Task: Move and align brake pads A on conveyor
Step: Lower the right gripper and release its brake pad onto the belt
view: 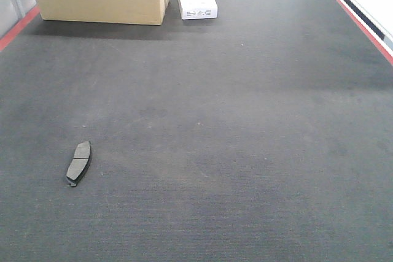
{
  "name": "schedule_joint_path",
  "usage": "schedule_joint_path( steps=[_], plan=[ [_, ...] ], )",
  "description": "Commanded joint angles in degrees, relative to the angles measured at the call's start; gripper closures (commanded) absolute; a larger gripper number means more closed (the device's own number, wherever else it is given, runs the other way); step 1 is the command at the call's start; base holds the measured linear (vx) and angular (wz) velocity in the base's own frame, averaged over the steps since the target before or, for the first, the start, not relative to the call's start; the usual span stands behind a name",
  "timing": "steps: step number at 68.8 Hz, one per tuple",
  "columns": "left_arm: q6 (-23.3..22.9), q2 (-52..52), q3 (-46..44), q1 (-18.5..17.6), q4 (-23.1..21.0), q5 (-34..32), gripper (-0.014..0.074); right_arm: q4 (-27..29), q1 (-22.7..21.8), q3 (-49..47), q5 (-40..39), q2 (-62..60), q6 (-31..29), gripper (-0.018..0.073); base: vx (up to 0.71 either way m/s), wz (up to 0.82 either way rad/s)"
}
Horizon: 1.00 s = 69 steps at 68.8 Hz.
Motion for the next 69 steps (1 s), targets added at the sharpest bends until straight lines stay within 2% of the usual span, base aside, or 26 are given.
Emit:
schedule_joint_path(
  steps=[1, 13, 28, 45, 60, 69],
  plan=[
    [-0.2, 0.6, -1.2, -0.3, -0.4, -4.4, 0.0111, -0.1, 0.0, -1.8, -4.7, 2.5, 0.2, 0.0566, 0.00, 0.00],
    [-0.2, 0.6, -1.2, -0.3, -0.4, -4.4, 0.0111, -0.3, 0.0, -5.2, -4.7, 15.7, 1.0, 0.0564, 0.00, 0.00],
    [-0.2, 0.6, -1.2, -0.3, -0.4, -4.4, 0.0111, -3.5, 0.0, -16.2, 0.1, 39.2, 0.9, 0.0561, 0.00, 0.00],
    [-0.2, 0.6, -1.2, -0.3, -0.4, -4.4, 0.0111, -2.8, 0.0, -28.4, 4.7, 62.7, 0.8, 0.0559, 0.00, 0.00],
    [-0.2, 0.6, -1.2, -0.3, -0.4, -4.4, 0.0111, -4.3, 0.0, -40.7, 12.6, 79.7, -2.2, 0.0558, 0.00, 0.00],
    [-0.2, 0.6, -1.2, -0.3, -0.4, -4.4, 0.0111, -4.2, 0.0, -47.0, 15.3, 85.6, -2.2, 0.0557, 0.00, 0.00]
  ],
)
